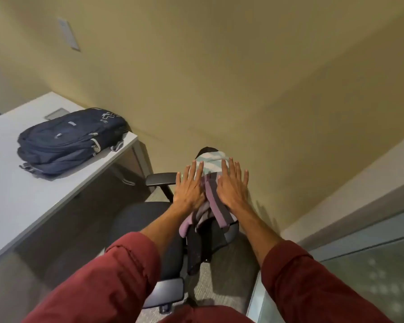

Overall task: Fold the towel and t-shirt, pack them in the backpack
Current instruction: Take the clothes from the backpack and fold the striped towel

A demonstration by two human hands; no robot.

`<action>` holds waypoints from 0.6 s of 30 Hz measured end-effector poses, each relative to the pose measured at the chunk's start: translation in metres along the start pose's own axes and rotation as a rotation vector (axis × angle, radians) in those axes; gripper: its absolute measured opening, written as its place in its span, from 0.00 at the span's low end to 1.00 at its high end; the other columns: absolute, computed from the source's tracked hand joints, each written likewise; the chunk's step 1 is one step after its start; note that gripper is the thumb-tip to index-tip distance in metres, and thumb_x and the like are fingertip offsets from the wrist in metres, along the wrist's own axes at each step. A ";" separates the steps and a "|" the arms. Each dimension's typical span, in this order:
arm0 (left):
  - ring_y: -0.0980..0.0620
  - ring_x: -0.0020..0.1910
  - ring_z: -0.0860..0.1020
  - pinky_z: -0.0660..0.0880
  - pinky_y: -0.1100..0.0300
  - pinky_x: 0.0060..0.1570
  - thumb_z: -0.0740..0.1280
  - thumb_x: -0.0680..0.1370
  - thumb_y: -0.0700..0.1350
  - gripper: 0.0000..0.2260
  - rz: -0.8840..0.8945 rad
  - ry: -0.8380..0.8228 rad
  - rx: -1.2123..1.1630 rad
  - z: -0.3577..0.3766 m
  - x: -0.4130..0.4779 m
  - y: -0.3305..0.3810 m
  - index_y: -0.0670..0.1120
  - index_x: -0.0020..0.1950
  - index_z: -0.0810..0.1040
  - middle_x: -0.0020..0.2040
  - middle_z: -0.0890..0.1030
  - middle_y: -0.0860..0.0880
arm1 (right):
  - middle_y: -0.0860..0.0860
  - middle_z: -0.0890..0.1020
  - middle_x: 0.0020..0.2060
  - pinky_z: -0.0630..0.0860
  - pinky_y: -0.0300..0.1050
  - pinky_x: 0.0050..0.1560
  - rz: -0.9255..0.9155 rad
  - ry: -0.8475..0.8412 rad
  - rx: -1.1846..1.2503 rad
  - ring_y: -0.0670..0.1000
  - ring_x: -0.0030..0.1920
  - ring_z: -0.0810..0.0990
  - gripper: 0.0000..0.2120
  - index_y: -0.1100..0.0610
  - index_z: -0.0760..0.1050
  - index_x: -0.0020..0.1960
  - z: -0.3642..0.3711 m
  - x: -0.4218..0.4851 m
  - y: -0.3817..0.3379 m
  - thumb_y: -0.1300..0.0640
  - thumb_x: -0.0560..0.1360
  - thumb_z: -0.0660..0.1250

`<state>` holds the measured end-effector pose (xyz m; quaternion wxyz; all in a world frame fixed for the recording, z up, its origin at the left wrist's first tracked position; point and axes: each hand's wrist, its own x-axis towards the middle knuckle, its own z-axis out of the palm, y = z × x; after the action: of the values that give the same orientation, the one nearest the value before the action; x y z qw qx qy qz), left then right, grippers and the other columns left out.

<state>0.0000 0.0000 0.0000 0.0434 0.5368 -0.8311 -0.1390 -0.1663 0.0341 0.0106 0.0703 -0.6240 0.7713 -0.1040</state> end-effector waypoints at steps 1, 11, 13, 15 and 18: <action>0.43 0.87 0.42 0.43 0.36 0.83 0.61 0.85 0.58 0.44 0.016 -0.025 0.041 0.000 0.004 0.004 0.51 0.86 0.31 0.87 0.37 0.47 | 0.55 0.47 0.88 0.44 0.67 0.85 0.027 -0.030 -0.001 0.59 0.87 0.48 0.33 0.52 0.45 0.89 -0.001 0.001 0.004 0.48 0.89 0.55; 0.44 0.87 0.42 0.41 0.37 0.84 0.57 0.86 0.56 0.39 0.069 -0.334 0.110 0.007 0.019 0.004 0.48 0.87 0.35 0.88 0.39 0.48 | 0.50 0.55 0.87 0.59 0.64 0.82 -0.044 -0.165 0.006 0.57 0.84 0.59 0.31 0.48 0.55 0.87 -0.009 0.022 0.017 0.51 0.87 0.61; 0.44 0.87 0.42 0.41 0.37 0.84 0.58 0.86 0.57 0.39 0.076 -0.358 0.081 0.009 0.021 0.000 0.49 0.87 0.34 0.88 0.40 0.49 | 0.48 0.56 0.87 0.56 0.63 0.83 -0.076 -0.154 -0.026 0.55 0.85 0.56 0.28 0.48 0.58 0.87 -0.005 0.027 0.016 0.49 0.88 0.59; 0.43 0.87 0.43 0.41 0.37 0.84 0.57 0.86 0.56 0.38 0.087 -0.363 0.049 0.008 0.022 -0.004 0.51 0.87 0.35 0.88 0.41 0.49 | 0.48 0.58 0.87 0.57 0.63 0.82 -0.070 -0.143 -0.032 0.55 0.85 0.57 0.27 0.48 0.61 0.86 -0.001 0.031 0.015 0.49 0.88 0.60; 0.45 0.87 0.44 0.42 0.38 0.84 0.54 0.87 0.58 0.35 0.106 -0.312 0.021 0.009 0.023 -0.013 0.52 0.88 0.37 0.88 0.43 0.50 | 0.48 0.67 0.83 0.66 0.58 0.76 -0.066 -0.073 -0.020 0.55 0.80 0.64 0.21 0.49 0.75 0.79 0.005 0.036 0.012 0.51 0.86 0.66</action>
<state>-0.0003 -0.0238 -0.0134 -0.0846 0.4645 -0.8563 -0.2093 -0.1842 0.0013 0.0039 0.0884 -0.6533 0.7481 -0.0757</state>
